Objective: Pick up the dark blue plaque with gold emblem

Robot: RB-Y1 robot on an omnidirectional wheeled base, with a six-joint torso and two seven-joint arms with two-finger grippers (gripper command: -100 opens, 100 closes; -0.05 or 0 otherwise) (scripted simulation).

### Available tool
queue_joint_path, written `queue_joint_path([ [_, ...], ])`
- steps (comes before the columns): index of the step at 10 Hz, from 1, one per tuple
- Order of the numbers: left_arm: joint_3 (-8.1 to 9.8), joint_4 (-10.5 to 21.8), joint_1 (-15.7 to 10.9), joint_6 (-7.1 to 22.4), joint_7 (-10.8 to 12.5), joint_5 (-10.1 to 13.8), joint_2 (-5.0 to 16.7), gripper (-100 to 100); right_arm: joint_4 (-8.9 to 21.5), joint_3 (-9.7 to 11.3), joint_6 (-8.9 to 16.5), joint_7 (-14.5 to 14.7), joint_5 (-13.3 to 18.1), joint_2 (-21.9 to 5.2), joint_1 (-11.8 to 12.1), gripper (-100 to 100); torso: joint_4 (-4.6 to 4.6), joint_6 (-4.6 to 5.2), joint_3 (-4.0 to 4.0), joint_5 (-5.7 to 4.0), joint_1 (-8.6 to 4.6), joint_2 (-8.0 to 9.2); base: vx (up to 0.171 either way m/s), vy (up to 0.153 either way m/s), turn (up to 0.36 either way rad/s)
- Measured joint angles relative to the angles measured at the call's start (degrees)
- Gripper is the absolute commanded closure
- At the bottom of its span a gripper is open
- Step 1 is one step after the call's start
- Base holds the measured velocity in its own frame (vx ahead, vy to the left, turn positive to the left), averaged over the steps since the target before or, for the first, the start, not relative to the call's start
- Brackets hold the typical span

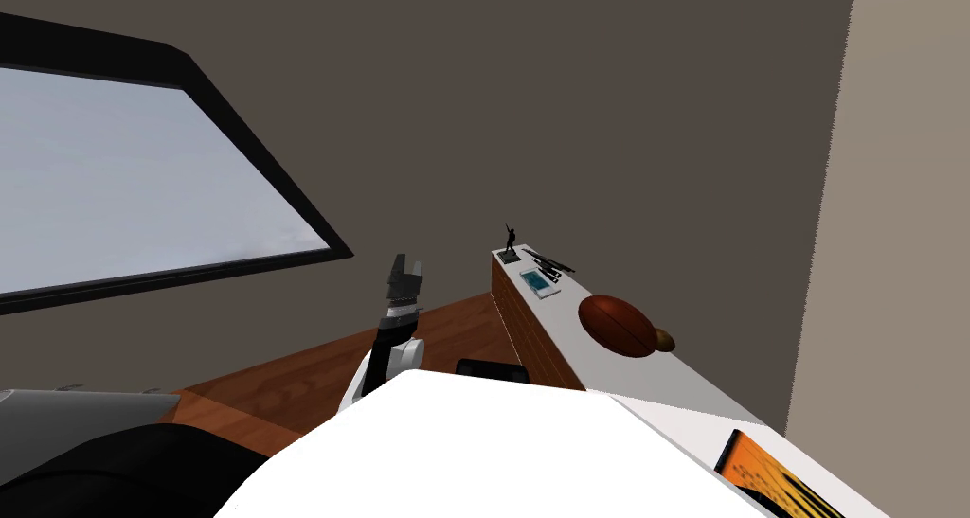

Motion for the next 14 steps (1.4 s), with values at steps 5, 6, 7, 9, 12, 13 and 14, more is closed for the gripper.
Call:
queue_joint_path([
  [5,0.0,0.0,0.0,0.0,0.0,0.0,0.0,0,0.14,1.12,0.56,0.11,0.03,-0.21,-1.05,100,-0.02,0.01,-0.01,-0.04,-0.03,-0.01,0.0,0.0,0.0],
  [6,0.0,0.0,0.0,0.0,0.0,0.0,0.0,0,0.11,1.13,0.52,0.11,0.03,-0.22,-1.05,100,-0.02,0.02,-0.01,-0.01,-0.02,-0.01,0.0,0.0,0.0],
  [7,0.0,0.0,0.0,0.0,0.0,0.0,0.0,0,0.1,1.15,0.49,0.1,0.02,-0.23,-1.04,0,-0.01,0.01,-0.01,0.02,0.0,-0.01,0.0,0.0,0.0],
  [9,0.0,0.0,0.0,0.0,0.0,0.0,0.0,0,0.03,-0.05,0.01,0.06,0.01,0.08,0.08,100,0.0,0.02,0.0,0.07,0.07,0.01,-0.003,0.01,-0.002],
  [12,0.0,0.0,0.0,0.0,0.0,0.0,0.0,0,-0.04,-3.68,-1.71,-0.05,-0.06,0.86,3.25,100,0.0,0.0,0.02,0.13,0.16,0.03,-0.005,0.013,0.001],
  [13,0.0,0.0,0.0,0.0,0.0,0.0,0.0,0,-0.18,-5.23,-2.37,-0.09,-0.05,1.21,4.65,100,0.0,0.0,0.01,0.15,0.18,0.03,0.0,0.0,0.0],
  [14,0.0,0.0,0.0,0.0,0.0,0.0,0.0,0,-0.2,-5.43,-2.51,-0.1,-0.05,1.25,4.81,0,0.0,-0.01,0.01,0.13,0.16,0.02,0.0,0.0,0.0],
])
